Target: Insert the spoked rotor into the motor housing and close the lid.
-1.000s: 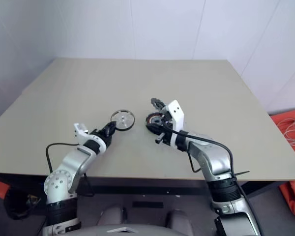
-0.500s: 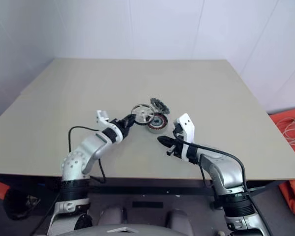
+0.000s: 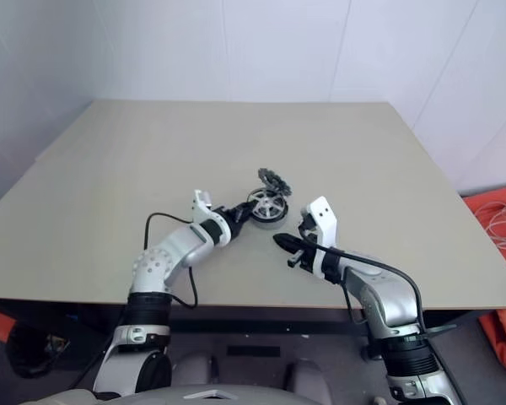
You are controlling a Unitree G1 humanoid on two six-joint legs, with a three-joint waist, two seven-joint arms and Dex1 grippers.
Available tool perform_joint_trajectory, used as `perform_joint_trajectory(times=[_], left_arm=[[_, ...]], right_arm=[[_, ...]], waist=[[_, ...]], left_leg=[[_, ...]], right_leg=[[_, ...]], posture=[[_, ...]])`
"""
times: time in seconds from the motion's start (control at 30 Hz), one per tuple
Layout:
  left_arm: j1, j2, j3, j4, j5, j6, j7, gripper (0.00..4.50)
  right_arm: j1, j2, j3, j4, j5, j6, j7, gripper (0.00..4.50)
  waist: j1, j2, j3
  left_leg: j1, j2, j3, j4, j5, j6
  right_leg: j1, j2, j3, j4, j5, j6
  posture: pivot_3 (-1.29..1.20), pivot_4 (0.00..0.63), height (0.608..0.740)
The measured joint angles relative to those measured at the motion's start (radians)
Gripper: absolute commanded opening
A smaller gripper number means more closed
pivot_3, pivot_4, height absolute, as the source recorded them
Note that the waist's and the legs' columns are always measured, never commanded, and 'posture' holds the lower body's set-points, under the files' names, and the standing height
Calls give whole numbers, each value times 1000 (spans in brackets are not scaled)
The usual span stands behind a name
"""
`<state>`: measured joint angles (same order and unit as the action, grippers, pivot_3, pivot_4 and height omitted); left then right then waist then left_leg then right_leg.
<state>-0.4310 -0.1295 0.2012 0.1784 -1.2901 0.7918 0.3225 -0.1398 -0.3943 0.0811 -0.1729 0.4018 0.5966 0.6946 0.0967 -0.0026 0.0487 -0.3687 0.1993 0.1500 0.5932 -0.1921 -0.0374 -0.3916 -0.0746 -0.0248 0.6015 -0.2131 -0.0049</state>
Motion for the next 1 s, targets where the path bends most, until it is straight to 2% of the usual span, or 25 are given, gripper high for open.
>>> perform_joint_trajectory(times=[0.43,0.83,1.0], left_arm=[[-52,-45,48,83,98,-7,-33,538],[-64,-59,80,85,140,14,-34,538],[-70,-60,85,80,142,31,-37,2145]], right_arm=[[-1,6,0,-43,5,8,-16,0],[-11,14,1,-75,12,43,-43,0],[-16,19,1,-75,12,47,-47,0]], waist=[[0,0,0],[0,1,1],[0,1,1]], left_leg=[[0,0,0,0,0,1],[0,0,0,-1,-1,2],[0,0,0,-1,-1,2]], right_leg=[[0,0,0,-1,0,0],[0,0,0,-2,0,0],[1,0,0,-2,0,0]], posture=[[0,0,740],[0,0,740],[0,0,740]])
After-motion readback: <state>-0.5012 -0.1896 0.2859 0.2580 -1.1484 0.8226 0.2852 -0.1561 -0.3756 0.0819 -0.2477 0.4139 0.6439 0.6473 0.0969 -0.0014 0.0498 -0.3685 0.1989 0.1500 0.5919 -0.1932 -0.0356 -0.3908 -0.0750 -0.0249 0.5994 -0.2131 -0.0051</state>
